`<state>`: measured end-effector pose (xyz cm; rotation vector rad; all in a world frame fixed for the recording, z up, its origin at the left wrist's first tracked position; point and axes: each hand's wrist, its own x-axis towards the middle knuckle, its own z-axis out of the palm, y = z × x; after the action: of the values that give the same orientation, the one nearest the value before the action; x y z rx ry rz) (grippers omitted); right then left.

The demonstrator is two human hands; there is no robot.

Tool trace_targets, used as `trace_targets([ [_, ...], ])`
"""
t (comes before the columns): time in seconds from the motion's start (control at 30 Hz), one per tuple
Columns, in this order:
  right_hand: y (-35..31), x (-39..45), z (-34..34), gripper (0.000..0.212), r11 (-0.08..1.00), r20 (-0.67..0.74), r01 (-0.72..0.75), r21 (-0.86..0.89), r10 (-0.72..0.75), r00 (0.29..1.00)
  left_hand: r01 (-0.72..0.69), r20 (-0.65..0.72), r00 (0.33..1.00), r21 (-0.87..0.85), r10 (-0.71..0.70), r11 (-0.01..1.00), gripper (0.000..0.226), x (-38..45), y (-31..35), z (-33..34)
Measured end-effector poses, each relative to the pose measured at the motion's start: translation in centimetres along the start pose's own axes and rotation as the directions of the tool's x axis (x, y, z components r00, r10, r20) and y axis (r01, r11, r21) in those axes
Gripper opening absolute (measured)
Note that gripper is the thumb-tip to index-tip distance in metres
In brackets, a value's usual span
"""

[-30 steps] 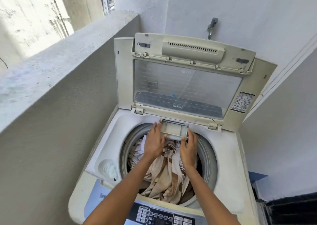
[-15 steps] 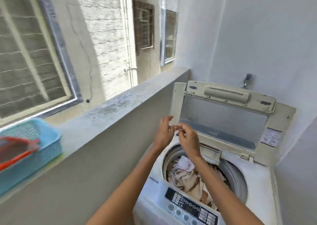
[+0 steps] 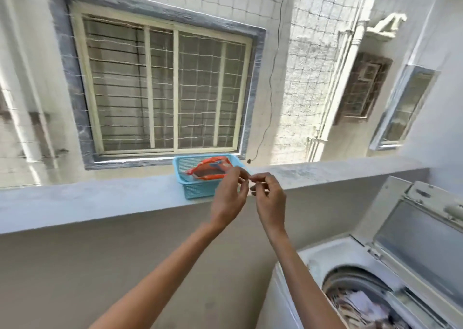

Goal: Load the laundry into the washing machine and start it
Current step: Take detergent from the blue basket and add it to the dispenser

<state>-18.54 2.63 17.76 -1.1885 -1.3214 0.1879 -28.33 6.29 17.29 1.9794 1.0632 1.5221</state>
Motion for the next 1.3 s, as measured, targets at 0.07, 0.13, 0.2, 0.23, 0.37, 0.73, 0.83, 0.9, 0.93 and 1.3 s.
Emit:
trace_targets([
  [0.07,-1.6,0.8,2.4,0.022,0.997,0.028,0.066,-0.045,-0.065,0.998,-0.101,-0.114,0.985,0.221,0.128,0.970,0.011,1.0,-1.0,-3.1],
  [0.13,-2.4,1.8,4.4,0.019,0.988,0.078,0.085,-0.132,-0.076,0.994,-0.142,-0.141,0.960,0.503,0.243,0.852,0.022,2.1,-2.3,-5.6],
  [0.2,-2.9,3.0,6.3,0.022,0.954,0.181,0.069,-0.290,-0.016,0.983,-0.119,-0.107,0.963,0.655,0.248,0.746,0.024,3.1,-3.9,-7.7],
  [0.23,-2.9,3.6,7.2,0.025,0.903,0.247,0.078,-0.423,0.032,0.969,-0.108,-0.090,0.968,0.688,0.232,0.717,0.017,3.4,-4.8,-8.6],
  [0.37,-2.7,4.8,9.3,0.033,0.669,0.358,0.135,-0.731,0.208,0.910,-0.113,-0.021,0.983,0.721,0.184,0.684,0.016,3.9,-7.3,-10.5],
  [0.73,-3.5,5.3,12.3,0.029,0.414,0.298,0.127,-0.901,0.380,0.875,-0.315,0.108,0.949,0.385,0.296,0.868,0.048,3.3,-9.7,-10.9],
  [0.83,-3.9,5.0,12.8,0.030,0.408,0.315,0.143,-0.902,0.392,0.864,-0.332,0.122,0.943,0.389,0.310,0.859,0.051,3.2,-10.3,-11.4],
  [0.9,-4.2,4.9,13.0,0.031,0.381,0.305,0.149,-0.912,0.390,0.869,-0.341,0.133,0.940,0.414,0.314,0.844,0.049,3.4,-10.5,-11.4],
  [0.93,-4.3,4.9,13.1,0.032,0.355,0.296,0.157,-0.922,0.382,0.876,-0.341,0.141,0.940,0.426,0.311,0.838,0.047,3.5,-10.5,-11.4],
  [1.3,-5.2,7.4,13.2,0.029,0.102,0.332,0.322,-0.941,0.457,0.825,-0.275,0.252,0.951,0.427,0.178,0.861,0.039,4.6,-10.1,-11.7],
])
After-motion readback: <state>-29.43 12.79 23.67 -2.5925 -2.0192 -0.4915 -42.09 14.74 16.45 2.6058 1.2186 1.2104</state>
